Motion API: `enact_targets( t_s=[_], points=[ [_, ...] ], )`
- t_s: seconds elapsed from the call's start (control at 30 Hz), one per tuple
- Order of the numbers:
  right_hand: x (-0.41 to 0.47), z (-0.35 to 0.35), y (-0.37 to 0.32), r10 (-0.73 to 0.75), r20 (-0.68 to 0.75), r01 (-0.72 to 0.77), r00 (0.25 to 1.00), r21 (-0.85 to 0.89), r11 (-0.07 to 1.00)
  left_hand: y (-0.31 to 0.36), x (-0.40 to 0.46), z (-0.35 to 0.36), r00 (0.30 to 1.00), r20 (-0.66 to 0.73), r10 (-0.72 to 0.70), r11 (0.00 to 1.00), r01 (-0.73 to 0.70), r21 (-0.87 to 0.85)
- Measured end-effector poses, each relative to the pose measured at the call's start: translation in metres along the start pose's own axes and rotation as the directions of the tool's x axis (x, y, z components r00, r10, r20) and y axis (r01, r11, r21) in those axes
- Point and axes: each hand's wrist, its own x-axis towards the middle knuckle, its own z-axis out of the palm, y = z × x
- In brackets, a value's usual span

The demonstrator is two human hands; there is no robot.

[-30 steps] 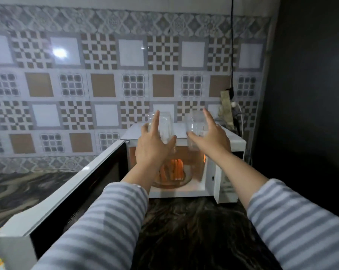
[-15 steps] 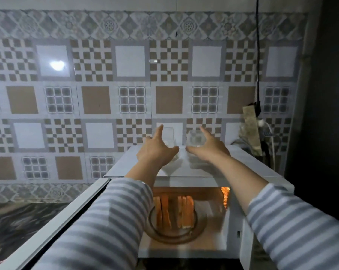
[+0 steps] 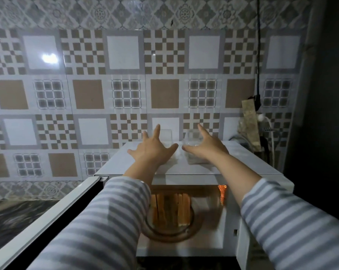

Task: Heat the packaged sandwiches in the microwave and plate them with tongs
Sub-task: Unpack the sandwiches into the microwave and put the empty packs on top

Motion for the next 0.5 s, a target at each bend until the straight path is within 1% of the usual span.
enact_targets(
  t_s=[0.13,0.23,0.3,0.4,0.5],
  points=[
    [-0.017,-0.015,-0.004,-0.012,0.007,0.013,1.0,-0.056,0.998,-0.006,-0.019,-0.013,0.991,-0.119,0.061,0.998,-0.064,-0.02],
    [-0.045,-0.022,-0.008,-0.026,-0.022,0.023,0.999,-0.127,0.992,-0.012,-0.046,-0.026,0.981,-0.173,0.089,0.996,-0.085,0.031],
    [-0.07,-0.028,-0.011,-0.034,-0.031,0.028,0.999,-0.183,0.983,-0.017,-0.071,-0.035,0.975,-0.191,0.113,0.993,-0.102,0.067],
    [-0.119,-0.034,-0.014,-0.046,-0.061,0.031,0.997,-0.224,0.974,-0.026,-0.117,-0.044,0.965,-0.22,0.141,0.989,-0.129,0.065],
    [-0.173,-0.03,-0.009,-0.033,0.005,0.034,0.999,-0.226,0.974,-0.039,-0.172,-0.048,0.966,-0.198,0.166,0.985,-0.152,0.085]
  ],
)
